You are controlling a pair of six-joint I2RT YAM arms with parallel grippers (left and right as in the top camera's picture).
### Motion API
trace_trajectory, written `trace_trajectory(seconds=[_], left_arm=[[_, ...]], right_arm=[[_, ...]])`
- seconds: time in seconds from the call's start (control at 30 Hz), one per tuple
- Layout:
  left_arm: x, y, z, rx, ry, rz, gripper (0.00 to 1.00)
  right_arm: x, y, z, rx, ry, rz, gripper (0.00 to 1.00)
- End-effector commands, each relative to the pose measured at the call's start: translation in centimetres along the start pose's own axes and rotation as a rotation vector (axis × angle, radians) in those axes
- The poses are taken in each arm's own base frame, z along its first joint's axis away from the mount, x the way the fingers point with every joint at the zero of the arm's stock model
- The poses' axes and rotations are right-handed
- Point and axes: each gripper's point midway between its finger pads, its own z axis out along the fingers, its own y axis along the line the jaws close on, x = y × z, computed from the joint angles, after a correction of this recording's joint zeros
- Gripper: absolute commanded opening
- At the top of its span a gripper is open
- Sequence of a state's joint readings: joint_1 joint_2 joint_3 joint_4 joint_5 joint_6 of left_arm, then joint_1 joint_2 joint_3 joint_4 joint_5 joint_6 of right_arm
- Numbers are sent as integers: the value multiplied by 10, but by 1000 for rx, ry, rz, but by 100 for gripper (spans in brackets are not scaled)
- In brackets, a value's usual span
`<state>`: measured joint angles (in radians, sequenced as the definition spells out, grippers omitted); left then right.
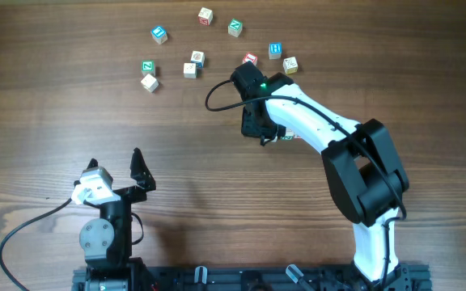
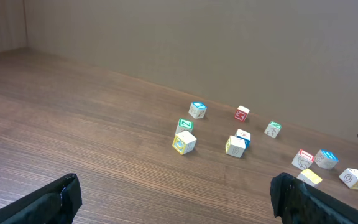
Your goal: Form a horizontal line
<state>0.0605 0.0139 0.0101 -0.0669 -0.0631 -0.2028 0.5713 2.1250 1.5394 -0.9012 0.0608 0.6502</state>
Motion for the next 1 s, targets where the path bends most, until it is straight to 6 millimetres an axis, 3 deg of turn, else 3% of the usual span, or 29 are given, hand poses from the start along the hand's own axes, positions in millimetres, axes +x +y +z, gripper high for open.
trace_trajectory(seconds=[0.0, 0.43, 0.6, 0.73, 0.97], left_arm=[[0, 1, 0, -8, -7, 16, 100], [0, 1, 0, -8, -7, 16, 100], [0, 1, 0, -9, -7, 16, 100], [0, 1, 0, -8, -7, 16, 100], [0, 1, 0, -9, -7, 16, 100]], right_arm=[[4, -7, 7, 27, 19, -21, 4], [2, -16, 7, 30, 35, 1, 4], [23, 11, 4, -143, 145, -170, 4], [48, -2, 0, -111, 254, -220, 4], [49, -26, 0, 15, 252, -224, 5]])
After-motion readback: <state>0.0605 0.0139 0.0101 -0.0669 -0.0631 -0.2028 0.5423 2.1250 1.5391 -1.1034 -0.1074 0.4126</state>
